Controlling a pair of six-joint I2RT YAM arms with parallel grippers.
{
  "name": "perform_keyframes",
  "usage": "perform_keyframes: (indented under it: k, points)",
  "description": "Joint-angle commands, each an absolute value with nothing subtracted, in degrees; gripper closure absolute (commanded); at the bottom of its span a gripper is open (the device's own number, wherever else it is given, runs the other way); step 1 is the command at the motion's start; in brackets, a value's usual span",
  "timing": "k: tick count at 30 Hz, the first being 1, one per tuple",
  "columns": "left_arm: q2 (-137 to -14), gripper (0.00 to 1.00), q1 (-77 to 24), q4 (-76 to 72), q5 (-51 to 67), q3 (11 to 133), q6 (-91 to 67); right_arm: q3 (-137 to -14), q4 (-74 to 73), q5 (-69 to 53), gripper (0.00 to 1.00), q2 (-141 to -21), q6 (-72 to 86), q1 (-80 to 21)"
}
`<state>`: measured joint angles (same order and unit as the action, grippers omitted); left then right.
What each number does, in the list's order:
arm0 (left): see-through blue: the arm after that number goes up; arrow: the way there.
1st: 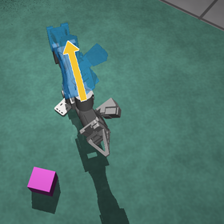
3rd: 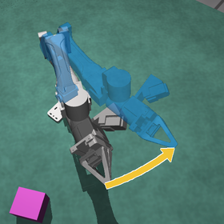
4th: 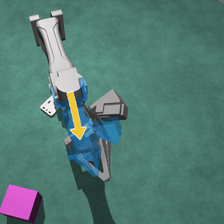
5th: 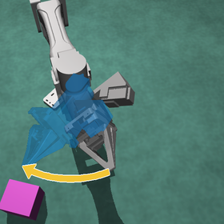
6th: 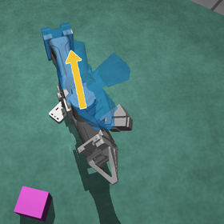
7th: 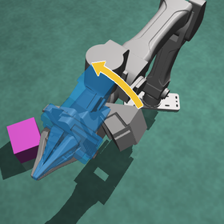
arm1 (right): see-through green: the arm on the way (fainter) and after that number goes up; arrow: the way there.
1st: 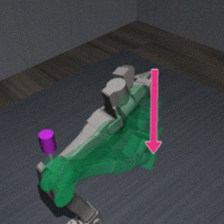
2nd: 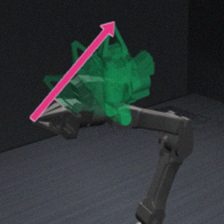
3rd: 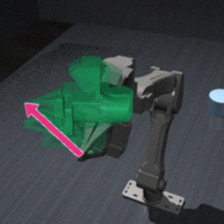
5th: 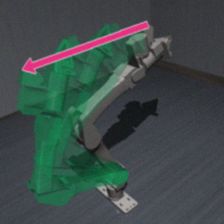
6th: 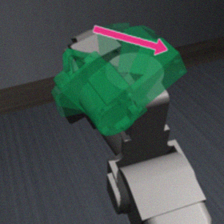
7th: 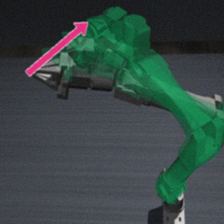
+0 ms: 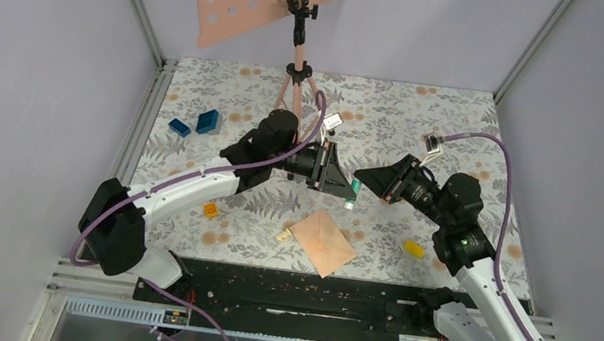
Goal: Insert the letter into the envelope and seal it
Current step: Close the solid glue cap on the solid glue.
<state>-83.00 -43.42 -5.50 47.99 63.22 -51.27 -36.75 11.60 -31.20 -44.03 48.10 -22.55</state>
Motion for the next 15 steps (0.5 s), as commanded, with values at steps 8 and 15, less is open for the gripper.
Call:
perform_keyframes:
  k: [8,15]
  points:
    - [-79.89,1.00,-37.91,-13.98,34.63,68.57,-49.75,-33.89,5.31,-45.30,1.00,-40.97,48.61,-26.93]
    - [-80.32,1.00,-37.04,-10.79,35.08,69.96,-47.60,-33.56,6.75,-46.37,1.00,-41.36,49.09,-27.69]
